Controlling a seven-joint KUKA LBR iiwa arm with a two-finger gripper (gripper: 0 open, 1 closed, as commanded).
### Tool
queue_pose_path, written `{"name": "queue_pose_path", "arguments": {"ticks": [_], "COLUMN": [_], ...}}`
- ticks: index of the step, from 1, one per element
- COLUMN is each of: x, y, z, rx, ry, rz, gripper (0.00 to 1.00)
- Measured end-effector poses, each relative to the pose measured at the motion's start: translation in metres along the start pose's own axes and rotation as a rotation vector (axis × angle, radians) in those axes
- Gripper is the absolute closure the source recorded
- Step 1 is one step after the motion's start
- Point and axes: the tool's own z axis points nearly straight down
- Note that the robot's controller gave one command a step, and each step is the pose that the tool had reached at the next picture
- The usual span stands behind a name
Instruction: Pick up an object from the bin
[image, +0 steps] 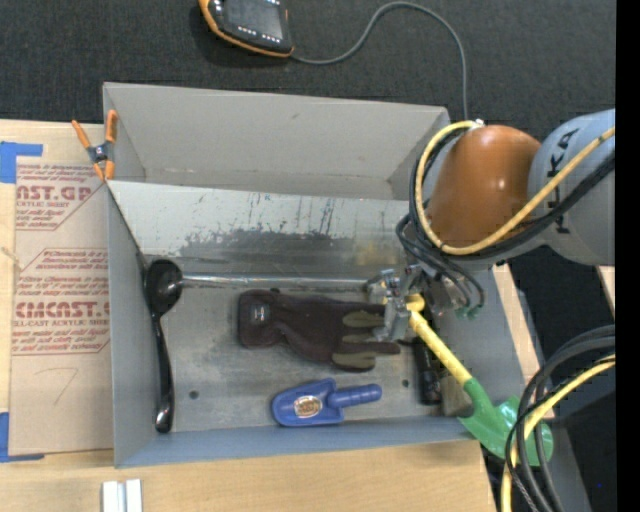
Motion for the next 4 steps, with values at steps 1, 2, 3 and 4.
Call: {"name": "queue_pose_path", "arguments": {"ticks": [1,2,3,4], "x": [0.01,0.005,0.014,-0.005], "y": [0.005,-0.001,0.008,-0.02], "z": [0.091,-0.037,0.058,0.094], "rx": [-0.003,0.0,-0.005,0.005], "ry": [0.012,0.0,0.012,-0.016], "rz": [-0.108,-0.058,-0.097,-0.182], "gripper": [1.0,1.0,1.0,1.0]}}
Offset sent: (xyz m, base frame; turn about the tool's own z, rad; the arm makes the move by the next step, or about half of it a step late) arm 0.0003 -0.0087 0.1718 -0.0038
